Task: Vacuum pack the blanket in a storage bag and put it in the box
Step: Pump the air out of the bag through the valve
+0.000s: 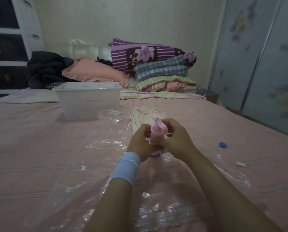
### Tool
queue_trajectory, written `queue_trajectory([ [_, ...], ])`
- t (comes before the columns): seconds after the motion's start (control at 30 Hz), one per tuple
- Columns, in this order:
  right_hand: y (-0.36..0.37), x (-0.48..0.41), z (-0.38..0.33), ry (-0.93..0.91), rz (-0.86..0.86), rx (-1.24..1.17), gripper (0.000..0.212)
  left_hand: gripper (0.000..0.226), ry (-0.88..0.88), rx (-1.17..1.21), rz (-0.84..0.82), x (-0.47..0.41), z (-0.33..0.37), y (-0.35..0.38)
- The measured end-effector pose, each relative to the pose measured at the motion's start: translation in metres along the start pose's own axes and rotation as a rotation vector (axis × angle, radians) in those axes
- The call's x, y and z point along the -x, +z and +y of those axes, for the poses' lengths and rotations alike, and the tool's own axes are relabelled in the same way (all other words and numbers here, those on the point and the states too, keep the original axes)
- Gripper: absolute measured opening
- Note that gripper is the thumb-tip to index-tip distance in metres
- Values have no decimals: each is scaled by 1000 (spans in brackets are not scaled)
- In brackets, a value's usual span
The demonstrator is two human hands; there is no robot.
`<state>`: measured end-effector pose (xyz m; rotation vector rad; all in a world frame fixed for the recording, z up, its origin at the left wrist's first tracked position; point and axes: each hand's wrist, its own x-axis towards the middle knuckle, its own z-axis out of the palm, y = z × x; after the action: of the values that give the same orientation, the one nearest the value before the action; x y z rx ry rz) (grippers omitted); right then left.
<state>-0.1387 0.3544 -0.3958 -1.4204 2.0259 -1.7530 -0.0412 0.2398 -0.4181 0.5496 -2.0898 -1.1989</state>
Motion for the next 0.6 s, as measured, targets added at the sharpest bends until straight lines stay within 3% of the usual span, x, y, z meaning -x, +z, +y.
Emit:
queue_trajectory([
  [0.1, -5, -2, 1, 17, 5, -22, 38, 51, 28, -3, -90, -3, -3, -1],
  [0.23, -7, -3, -1, -13, -56, -28, 42, 39, 24, -22, -14, -6, -6, -1],
  [0.37, 0, 0, 4, -25, -51, 48, 50, 51, 10, -59, 85, -7, -10, 4],
  [0.5, -1, -3, 6, 32, -1, 13, 39, 65, 1, -2, -38, -5, -12, 4],
  [0.6, -6, -4, 6, 39, -8, -32, 38, 48, 9, -44, -53, -7, -14, 3],
])
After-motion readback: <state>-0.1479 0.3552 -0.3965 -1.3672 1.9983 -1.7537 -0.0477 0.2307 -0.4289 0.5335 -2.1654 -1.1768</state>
